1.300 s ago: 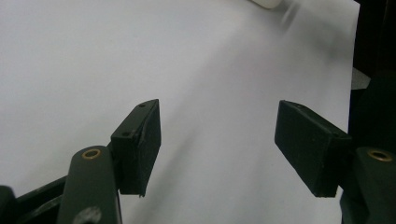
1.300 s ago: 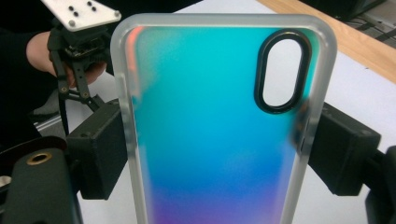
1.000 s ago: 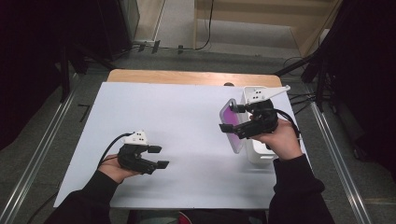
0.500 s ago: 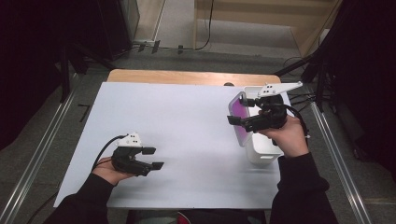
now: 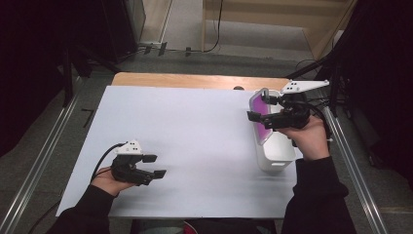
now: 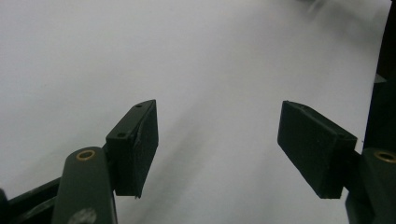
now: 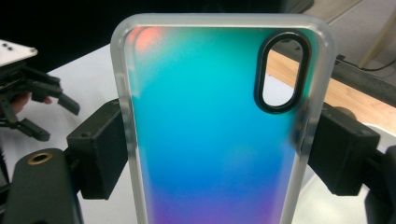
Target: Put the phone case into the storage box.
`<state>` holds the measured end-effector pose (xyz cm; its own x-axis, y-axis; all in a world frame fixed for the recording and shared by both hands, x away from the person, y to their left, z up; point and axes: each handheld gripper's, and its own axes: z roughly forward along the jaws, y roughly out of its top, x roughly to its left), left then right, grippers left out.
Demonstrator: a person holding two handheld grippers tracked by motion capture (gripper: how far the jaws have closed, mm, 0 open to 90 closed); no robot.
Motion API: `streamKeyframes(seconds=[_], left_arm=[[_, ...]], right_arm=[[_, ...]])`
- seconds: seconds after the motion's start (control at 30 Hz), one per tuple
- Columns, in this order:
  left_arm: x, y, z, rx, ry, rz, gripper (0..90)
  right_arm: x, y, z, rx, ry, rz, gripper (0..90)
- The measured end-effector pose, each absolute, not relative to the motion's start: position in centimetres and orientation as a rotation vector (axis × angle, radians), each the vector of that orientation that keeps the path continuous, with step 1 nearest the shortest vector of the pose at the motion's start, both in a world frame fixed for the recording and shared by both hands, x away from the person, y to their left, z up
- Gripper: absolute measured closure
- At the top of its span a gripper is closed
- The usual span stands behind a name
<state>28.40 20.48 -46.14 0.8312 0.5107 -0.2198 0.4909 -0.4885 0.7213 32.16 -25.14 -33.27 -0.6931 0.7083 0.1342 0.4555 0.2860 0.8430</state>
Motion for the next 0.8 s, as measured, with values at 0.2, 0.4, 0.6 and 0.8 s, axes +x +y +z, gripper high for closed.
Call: streamKeyframes(seconds=[0.2,0.4,0.6,0.8], left_arm=[[28.2,20.9,-46.2,2.158,0.751,0.042,28.9],[27.9,21.4,-46.1,2.150,0.771,0.061,28.9],[27.7,21.6,-46.1,2.144,0.788,0.065,28.9],[27.8,21.7,-46.2,2.137,0.796,0.071,28.9]], right_arm=[[32.5,-25.9,-33.1,1.109,2.246,1.350,14.9],[33.0,-26.4,-32.9,1.152,2.195,1.322,14.9],[33.4,-26.7,-33.0,1.207,2.148,1.305,14.9],[33.9,-27.2,-33.3,1.275,2.073,1.296,14.9]])
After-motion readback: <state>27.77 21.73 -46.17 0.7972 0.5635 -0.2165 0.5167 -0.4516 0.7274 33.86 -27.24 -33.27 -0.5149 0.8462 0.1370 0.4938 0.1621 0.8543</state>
